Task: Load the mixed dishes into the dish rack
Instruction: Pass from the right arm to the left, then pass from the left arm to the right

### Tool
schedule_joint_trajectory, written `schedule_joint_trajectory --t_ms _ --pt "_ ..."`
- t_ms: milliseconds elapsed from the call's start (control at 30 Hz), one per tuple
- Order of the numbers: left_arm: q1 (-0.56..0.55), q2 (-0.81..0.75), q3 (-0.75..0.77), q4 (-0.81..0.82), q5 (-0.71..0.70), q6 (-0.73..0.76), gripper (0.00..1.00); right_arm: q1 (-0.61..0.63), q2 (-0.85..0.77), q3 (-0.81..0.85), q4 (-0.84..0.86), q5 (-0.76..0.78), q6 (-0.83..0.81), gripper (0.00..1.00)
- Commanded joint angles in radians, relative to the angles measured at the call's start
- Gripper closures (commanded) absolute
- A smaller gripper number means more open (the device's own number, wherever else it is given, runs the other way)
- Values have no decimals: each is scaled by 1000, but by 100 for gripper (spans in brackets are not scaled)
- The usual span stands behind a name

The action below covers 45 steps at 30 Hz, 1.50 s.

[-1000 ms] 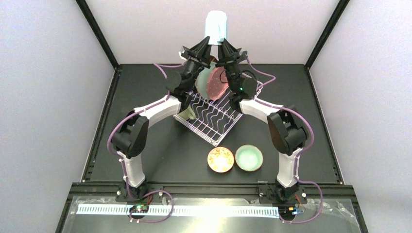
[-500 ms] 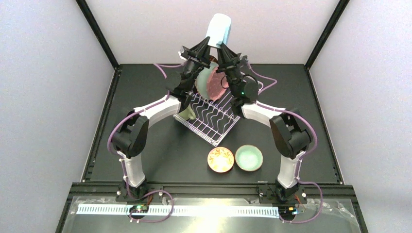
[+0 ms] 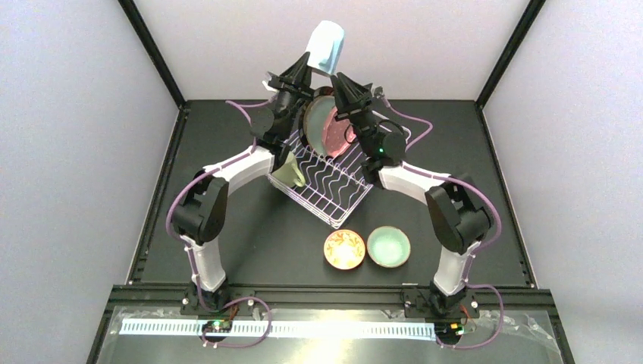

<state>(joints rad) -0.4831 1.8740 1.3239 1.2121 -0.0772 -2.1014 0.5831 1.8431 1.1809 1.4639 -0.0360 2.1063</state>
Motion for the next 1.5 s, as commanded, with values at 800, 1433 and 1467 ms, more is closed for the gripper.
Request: schedule_joint_trajectory --t_ms 800,1433,1467 --pt "159 -277 -78 -262 531 420 99 -141 -407 281 -1392 -603 -1060 35" --pt "159 -449 75 -780 766 938 99 -141 -473 411 -1916 -581 -1329 25" --pt "158 -455 75 -789 771 949 99 -141 -479 406 -1914 -584 -1328 25"
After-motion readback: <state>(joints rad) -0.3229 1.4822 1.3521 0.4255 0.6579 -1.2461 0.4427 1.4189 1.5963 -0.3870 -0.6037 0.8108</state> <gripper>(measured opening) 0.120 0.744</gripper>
